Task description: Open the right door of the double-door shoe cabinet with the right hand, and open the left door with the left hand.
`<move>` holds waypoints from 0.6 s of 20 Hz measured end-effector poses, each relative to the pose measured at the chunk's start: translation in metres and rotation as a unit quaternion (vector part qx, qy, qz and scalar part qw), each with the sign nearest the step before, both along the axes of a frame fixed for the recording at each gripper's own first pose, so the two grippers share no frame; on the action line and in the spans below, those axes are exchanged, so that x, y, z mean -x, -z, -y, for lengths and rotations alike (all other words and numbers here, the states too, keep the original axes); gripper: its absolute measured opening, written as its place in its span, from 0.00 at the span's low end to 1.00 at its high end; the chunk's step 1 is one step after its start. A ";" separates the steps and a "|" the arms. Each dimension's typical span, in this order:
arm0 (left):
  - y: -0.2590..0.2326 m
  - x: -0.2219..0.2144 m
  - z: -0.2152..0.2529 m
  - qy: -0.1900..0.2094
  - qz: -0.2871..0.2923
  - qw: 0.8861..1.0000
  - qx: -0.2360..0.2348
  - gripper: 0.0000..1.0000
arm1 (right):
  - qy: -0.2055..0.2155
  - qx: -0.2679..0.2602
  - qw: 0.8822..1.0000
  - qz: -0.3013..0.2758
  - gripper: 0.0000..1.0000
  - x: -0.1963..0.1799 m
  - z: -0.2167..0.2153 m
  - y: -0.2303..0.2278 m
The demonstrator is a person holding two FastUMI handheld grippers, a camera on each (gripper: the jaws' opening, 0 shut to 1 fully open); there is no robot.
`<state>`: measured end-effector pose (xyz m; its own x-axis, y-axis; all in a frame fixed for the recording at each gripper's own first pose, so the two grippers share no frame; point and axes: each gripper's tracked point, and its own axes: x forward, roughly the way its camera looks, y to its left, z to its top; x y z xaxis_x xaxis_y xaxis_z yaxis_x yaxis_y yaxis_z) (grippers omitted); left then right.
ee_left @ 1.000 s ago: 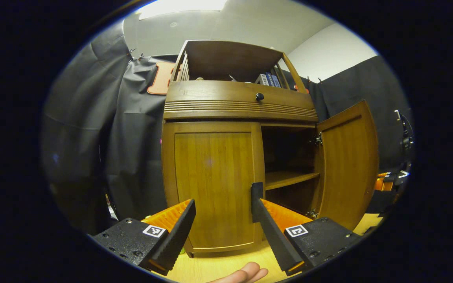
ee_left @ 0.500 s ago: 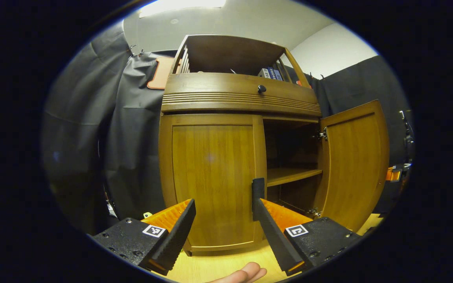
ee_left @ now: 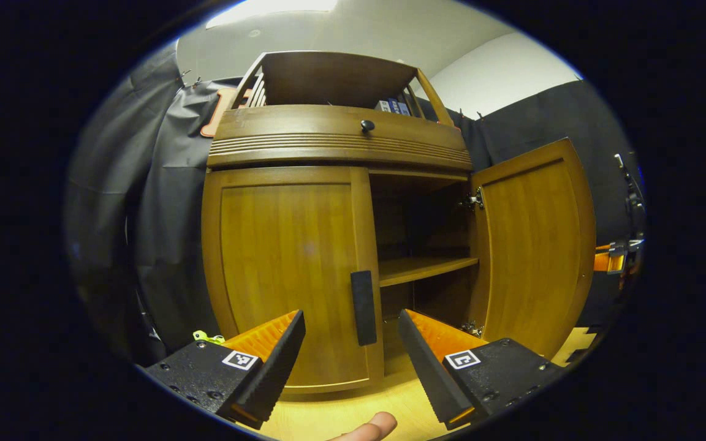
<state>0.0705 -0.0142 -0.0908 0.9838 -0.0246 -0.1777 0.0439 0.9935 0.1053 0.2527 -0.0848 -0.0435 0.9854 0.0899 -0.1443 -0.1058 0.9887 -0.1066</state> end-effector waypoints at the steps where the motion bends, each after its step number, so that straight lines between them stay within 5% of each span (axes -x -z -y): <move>1: 0.005 -0.002 0.005 -0.001 0.000 1.000 0.005 0.93 | 0.034 0.012 0.999 0.016 0.55 0.005 0.018 -0.010; 4: 0.020 -0.017 0.013 -0.013 -0.011 1.000 0.015 0.95 | 0.047 -0.007 0.997 0.057 0.96 0.032 0.026 -0.040; 5: 0.028 -0.022 0.010 -0.020 -0.014 1.000 0.018 0.93 | 0.041 -0.018 0.997 0.065 1.00 0.043 0.022 -0.048; 10: 0.057 -0.069 0.004 -0.049 -0.025 0.998 0.019 0.94 | 0.039 -0.009 0.995 0.087 0.99 0.097 0.006 -0.079; 12: 0.060 -0.088 0.001 -0.051 -0.021 0.998 0.015 0.84 | 0.031 -0.015 0.995 0.091 0.99 0.114 -0.009 -0.083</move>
<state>0.1585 -0.0153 -0.1507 0.9732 0.0691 -0.2194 -0.0538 0.9957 0.0750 0.1383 -0.0759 0.0397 0.9988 0.0306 0.0393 -0.0271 0.9957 -0.0882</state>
